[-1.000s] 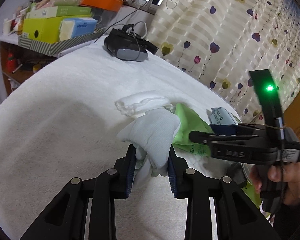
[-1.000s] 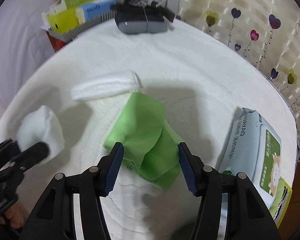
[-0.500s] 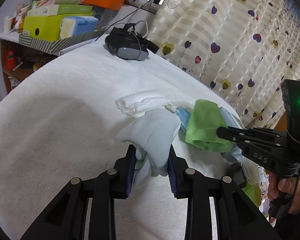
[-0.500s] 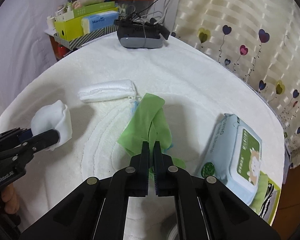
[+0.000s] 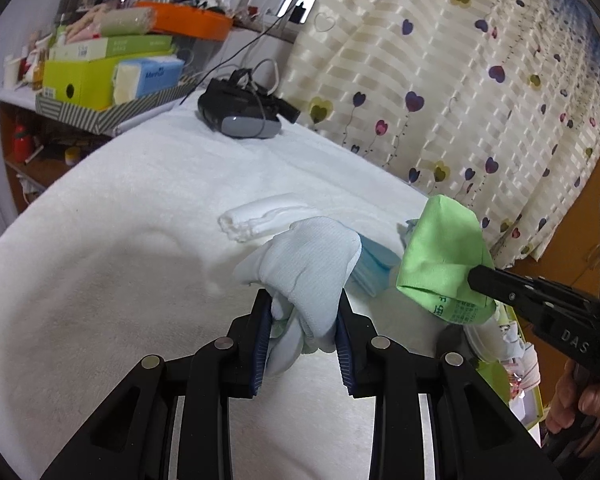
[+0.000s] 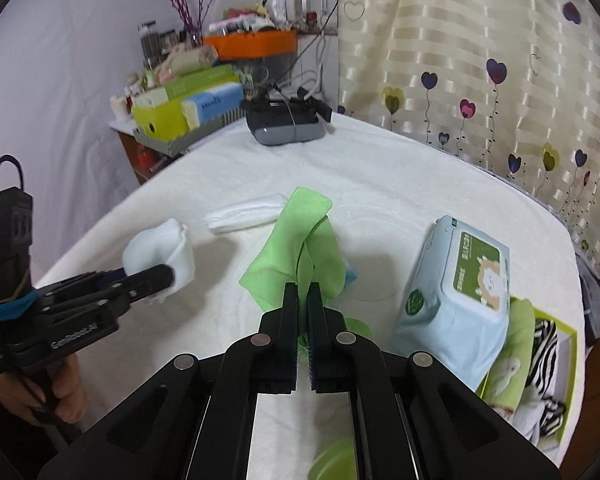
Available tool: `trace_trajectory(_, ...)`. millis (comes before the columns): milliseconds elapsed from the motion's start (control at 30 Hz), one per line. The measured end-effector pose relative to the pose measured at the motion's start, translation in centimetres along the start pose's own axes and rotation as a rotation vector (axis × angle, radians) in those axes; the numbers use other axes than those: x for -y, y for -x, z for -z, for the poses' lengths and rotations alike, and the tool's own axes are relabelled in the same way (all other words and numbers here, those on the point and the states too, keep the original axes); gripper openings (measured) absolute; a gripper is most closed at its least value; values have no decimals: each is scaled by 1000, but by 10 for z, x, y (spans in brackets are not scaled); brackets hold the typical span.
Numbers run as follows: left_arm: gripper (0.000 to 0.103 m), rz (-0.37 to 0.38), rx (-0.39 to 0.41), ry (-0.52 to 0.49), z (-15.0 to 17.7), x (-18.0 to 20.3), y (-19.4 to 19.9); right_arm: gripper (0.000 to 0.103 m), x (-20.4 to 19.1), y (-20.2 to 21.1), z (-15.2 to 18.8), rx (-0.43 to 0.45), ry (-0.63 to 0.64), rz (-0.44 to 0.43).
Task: Organize soft objects
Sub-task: 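Grasp the green cloth with the right tool while the left tool holds the white sock, then carry the white sock and green cloth over the green box with both tools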
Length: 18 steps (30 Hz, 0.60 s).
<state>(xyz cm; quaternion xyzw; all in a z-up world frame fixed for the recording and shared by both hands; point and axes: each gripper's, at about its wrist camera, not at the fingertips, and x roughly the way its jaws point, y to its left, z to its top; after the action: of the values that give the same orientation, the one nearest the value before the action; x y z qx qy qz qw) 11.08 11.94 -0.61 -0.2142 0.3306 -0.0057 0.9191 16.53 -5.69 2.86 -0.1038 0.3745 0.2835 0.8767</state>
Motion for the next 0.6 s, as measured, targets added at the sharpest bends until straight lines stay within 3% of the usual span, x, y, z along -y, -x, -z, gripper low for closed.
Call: trace_trajectory(600, 28, 24, 87, -141, 18, 82, 62, 4, 7, 97, 42, 194, -76, -37)
